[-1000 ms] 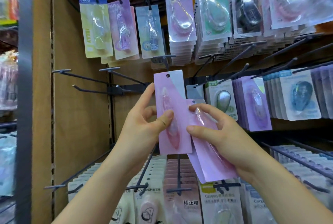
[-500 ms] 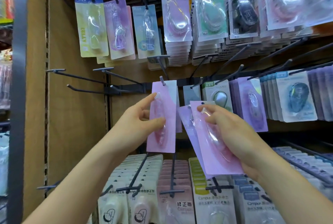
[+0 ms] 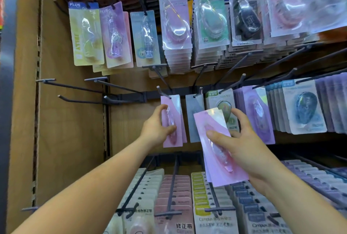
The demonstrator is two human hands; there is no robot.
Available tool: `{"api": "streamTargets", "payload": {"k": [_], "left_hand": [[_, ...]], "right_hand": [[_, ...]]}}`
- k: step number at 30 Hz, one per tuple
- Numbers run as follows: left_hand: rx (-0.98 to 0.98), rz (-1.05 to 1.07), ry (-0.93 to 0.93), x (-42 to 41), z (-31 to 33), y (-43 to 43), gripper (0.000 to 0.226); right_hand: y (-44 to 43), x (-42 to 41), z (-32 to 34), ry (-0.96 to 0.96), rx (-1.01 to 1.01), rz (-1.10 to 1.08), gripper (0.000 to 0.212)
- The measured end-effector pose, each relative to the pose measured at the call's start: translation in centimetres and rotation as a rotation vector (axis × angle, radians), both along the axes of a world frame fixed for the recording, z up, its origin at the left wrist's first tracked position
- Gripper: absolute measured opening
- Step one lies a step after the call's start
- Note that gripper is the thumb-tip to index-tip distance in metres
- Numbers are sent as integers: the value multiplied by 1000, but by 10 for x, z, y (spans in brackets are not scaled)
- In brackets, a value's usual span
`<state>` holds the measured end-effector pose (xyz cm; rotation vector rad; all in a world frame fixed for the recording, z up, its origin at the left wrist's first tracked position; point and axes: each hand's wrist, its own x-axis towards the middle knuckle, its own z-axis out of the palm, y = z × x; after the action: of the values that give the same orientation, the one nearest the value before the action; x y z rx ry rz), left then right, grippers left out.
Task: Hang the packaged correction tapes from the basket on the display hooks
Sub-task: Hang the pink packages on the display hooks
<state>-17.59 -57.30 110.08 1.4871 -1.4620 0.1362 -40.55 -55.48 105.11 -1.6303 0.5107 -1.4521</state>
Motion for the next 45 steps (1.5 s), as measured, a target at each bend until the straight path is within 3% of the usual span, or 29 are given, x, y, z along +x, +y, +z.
{"api": "streamTargets", "payload": {"k": [5,8,10,12,14,15,19,22,26,30,33,38,43,45], "left_hand": [[17,76,-42,-5,-2,-9,70],[46,203,-181,-15,-5,2,74],[28,236,-235,-27,-6,22,58],[31,5,-28,-44,-7,49,27],[143,-349,281,-63,-14,72,27],[183,-453,342,-69,-17,80,28],[101,-554,423,-75,-27,89,30],[54,-571,493,-70,-27,91,34],[25,-618,586,-64,-28,96,27],[-23,-657,602,-57,-33,103,22],[-128,-677,529,-48,-36,113,33],[-285,-605,358,-31,-30,130,51],[-273,-583,362,-34,-25,128,49],[-262,-569,355,-36,-22,127,47]], "right_hand": [[-3,0,-2,48,38,-2,87],[-2,-2,-2,40,20,32,60],[-1,-3,-2,31,11,29,61],[0,-1,-2,15,-2,32,67],[6,2,-1,9,-27,24,82],[8,4,-1,14,-43,16,92],[17,5,0,18,-93,68,85],[17,-1,1,33,-26,213,91],[19,-11,4,-4,13,340,56],[23,-11,3,-20,-14,235,47],[29,-11,3,15,-165,-4,34],[36,-8,-3,170,-464,-311,35],[43,10,-3,278,-413,-317,38],[46,17,-3,308,-359,-223,28]]}}
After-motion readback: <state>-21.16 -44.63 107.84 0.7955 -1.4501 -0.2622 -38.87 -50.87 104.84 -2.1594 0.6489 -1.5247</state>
